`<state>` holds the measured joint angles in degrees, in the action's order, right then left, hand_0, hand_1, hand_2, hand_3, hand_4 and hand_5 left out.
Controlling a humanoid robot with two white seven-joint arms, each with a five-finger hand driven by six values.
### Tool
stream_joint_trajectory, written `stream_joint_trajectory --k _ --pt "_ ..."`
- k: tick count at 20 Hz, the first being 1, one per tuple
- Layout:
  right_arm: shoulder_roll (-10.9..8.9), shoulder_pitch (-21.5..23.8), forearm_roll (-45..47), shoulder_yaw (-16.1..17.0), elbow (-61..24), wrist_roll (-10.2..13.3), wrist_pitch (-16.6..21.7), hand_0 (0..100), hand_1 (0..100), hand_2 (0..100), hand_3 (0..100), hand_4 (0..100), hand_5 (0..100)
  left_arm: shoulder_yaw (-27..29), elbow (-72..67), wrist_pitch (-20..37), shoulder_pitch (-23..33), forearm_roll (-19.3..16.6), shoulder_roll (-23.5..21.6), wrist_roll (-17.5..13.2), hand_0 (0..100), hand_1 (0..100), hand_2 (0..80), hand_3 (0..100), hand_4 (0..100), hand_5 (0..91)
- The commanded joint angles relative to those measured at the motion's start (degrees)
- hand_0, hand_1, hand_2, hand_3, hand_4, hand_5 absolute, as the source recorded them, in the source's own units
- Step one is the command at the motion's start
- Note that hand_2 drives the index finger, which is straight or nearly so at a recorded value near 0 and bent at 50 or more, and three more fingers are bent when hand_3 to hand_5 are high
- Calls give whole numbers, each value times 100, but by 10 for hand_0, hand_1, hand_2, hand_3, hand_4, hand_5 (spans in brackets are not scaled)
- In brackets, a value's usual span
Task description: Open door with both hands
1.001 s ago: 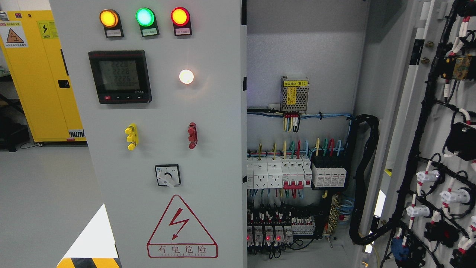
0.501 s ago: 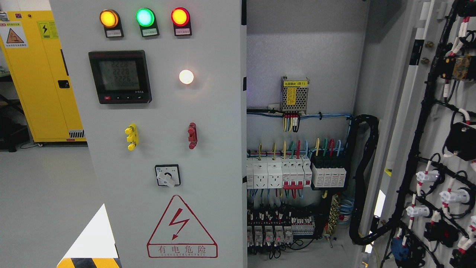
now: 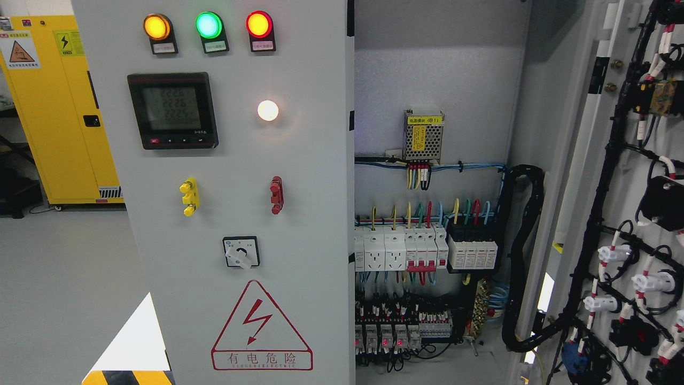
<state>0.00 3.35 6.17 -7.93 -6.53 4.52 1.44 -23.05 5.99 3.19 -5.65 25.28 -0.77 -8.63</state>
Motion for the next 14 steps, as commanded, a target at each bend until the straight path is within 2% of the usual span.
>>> stream_joint_trajectory --k 1,5,8,12,14 --pt "-140 17 -1 -7 -93 23 14 244 0 0 0 0 0 169 -784 32 29 3 183 151 0 0 0 0 0 0" --pt "-290 332 7 -7 -1092 23 14 243 0 0 0 0 0 169 -784 85 29 3 183 256 0 0 0 0 0 0" --pt "-430 736 42 -15 -2383 23 14 243 0 0 0 0 0 161 -784 261 73 3 191 309 0 0 0 0 0 0" --pt "-834 1737 60 -121 -5264 32 -12 244 0 0 0 0 0 161 -784 252 91 3 253 309 0 0 0 0 0 0" --pt "-888 2168 60 -287 -6609 32 -12 244 0 0 0 0 0 169 -784 252 100 12 253 283 0 0 0 0 0 0"
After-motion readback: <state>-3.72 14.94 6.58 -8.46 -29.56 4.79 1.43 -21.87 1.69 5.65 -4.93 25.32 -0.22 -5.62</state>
